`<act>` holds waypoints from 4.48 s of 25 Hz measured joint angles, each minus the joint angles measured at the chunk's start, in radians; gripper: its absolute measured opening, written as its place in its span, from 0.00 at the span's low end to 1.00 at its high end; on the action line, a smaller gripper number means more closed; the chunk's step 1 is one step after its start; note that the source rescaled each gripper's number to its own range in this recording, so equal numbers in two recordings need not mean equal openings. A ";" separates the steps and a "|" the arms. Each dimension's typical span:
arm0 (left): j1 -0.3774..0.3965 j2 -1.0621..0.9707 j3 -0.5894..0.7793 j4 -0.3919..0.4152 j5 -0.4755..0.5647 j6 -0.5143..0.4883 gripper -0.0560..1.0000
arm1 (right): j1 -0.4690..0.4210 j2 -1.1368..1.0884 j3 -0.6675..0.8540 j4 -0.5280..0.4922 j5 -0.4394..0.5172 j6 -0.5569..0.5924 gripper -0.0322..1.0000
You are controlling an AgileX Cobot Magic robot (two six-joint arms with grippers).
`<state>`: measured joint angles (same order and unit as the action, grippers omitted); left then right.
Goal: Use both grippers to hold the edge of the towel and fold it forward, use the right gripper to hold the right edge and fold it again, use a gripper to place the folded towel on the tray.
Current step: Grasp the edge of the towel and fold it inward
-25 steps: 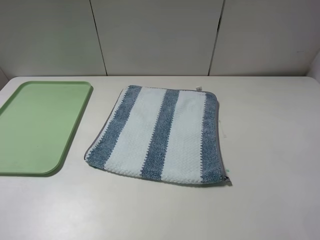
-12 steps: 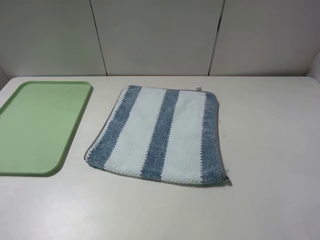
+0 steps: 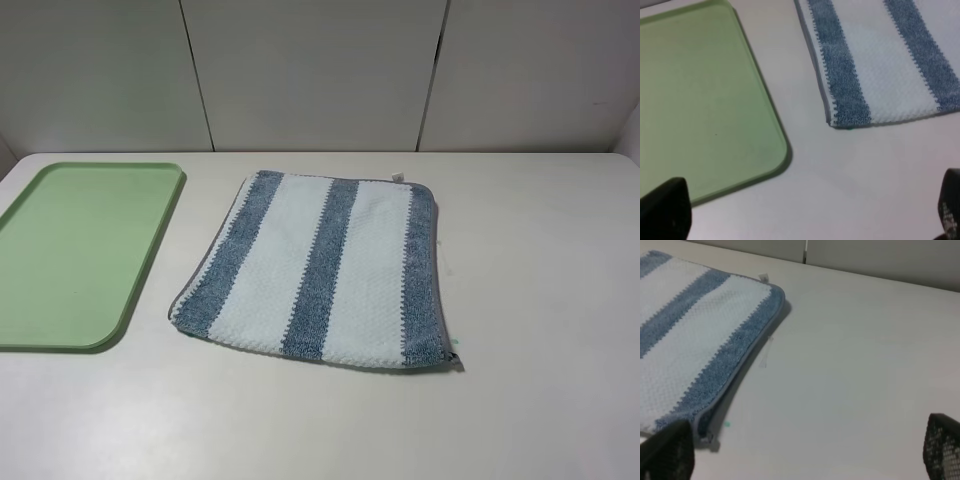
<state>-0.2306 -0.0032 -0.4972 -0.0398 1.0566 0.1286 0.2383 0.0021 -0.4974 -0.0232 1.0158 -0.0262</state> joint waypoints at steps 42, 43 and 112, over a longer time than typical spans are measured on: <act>-0.457 0.696 -0.168 0.441 -0.096 0.470 0.97 | 0.317 0.799 -0.152 0.086 -0.099 -0.593 1.00; -0.457 0.705 -0.168 0.448 -0.105 0.477 0.97 | 0.317 0.812 -0.152 0.082 -0.104 -0.603 1.00; -0.457 1.742 -0.171 0.716 -0.814 0.627 0.95 | 0.317 1.359 -0.136 -0.155 -0.374 -0.729 1.00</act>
<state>-0.6876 1.7387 -0.6679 0.6766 0.2428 0.7557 0.5556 1.3614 -0.6338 -0.1778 0.6418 -0.7553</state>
